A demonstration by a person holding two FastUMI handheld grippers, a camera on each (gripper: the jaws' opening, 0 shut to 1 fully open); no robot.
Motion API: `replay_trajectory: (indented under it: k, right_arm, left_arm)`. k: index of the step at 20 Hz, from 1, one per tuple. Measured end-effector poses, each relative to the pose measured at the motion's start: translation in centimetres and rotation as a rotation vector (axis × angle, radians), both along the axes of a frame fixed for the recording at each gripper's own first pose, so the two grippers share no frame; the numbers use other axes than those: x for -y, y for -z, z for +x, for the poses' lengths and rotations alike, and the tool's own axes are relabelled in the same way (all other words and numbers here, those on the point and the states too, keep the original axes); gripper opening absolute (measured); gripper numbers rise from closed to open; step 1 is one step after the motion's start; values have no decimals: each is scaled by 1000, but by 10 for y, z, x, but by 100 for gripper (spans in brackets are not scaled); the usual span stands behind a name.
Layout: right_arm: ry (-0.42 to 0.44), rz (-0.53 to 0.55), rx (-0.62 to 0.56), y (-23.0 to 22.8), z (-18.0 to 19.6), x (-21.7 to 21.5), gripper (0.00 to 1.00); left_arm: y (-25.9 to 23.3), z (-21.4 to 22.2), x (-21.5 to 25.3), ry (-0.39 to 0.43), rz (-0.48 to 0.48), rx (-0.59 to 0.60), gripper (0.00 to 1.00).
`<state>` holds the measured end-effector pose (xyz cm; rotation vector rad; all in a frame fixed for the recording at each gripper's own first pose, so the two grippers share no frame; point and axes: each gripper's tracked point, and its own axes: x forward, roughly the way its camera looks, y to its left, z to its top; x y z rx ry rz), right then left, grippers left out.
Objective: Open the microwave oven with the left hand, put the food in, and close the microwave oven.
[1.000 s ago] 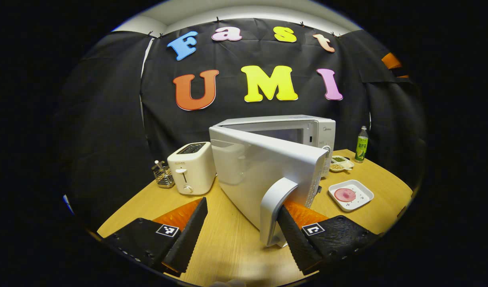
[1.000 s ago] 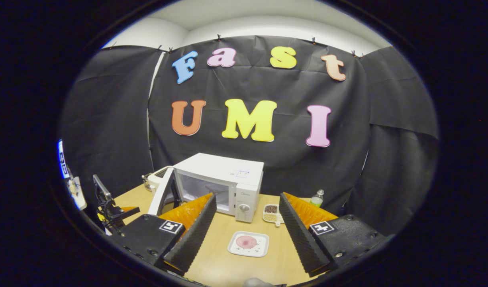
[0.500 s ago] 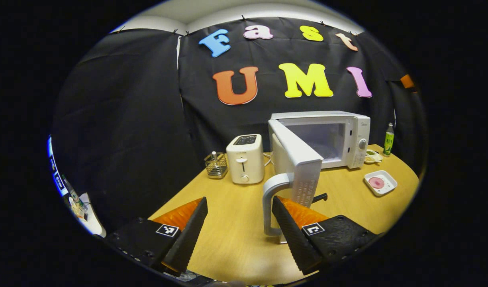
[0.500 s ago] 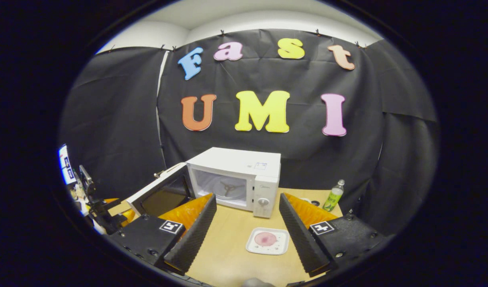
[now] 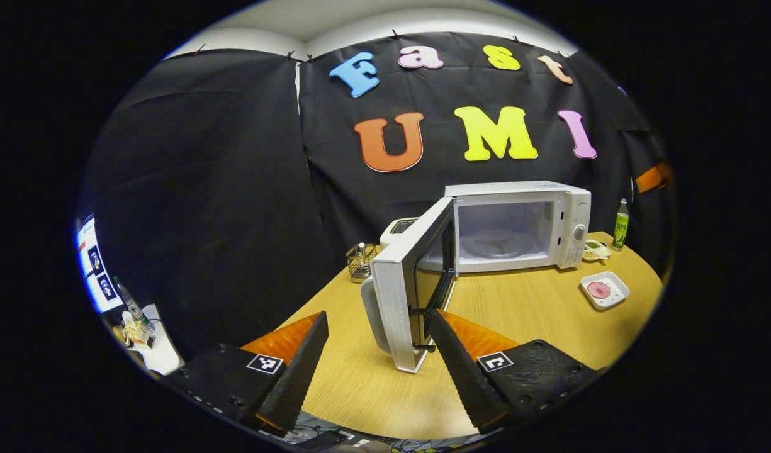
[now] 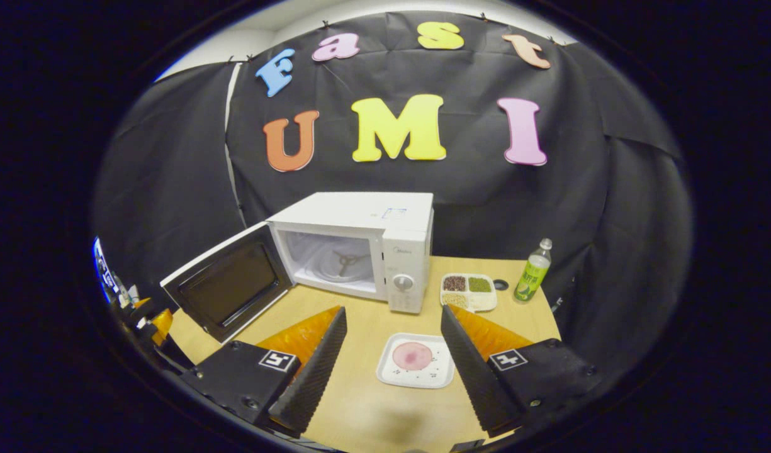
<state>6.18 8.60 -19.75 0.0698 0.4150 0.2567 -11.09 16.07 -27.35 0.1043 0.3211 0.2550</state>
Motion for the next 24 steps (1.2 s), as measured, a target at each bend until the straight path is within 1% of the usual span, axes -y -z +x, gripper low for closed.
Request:
replay_trajectory:
  k: [1,2,3,7,8,9,10,11,12,13,18,21,22,24]
  right_arm:
    - [10,-11,-21,11,6,7,88]
    - [18,-22,-41,25,13,15,94]
    - [29,-29,-72,41,18,24,94]
    - [52,-11,-232,114,36,49,83]
    - [51,7,-276,134,36,52,80]
    - [45,29,-313,148,39,54,78]
    - [48,35,-347,164,43,59,66]
    - [53,42,-389,180,47,63,74]
    - [48,59,-419,192,51,64,70]
    - [43,64,-448,205,54,65,54]
    - [-16,89,-542,246,73,65,41]
    - [-44,100,-587,260,82,61,34]
    - [-61,113,-599,263,85,57,29]
    - [-71,109,-620,265,91,55,25]
  left_arm:
    - [-1,2,7,4,-13,-2,96]
    - [-3,5,19,16,-26,3,96]
    - [-5,8,28,24,-34,5,96]
    - [-11,23,69,75,-38,5,96]
    - [-13,27,79,86,-36,4,96]
    - [-17,31,88,97,-33,5,96]
    - [-20,34,98,106,-32,4,96]
    - [-23,37,106,114,-29,1,96]
    - [-25,38,115,118,-24,-5,96]
    - [-29,40,122,122,-17,-6,96]
    - [-56,50,163,137,10,1,96]
    - [-72,52,186,134,4,10,96]
    - [-76,51,190,127,3,13,96]
    - [-82,50,197,113,2,16,96]
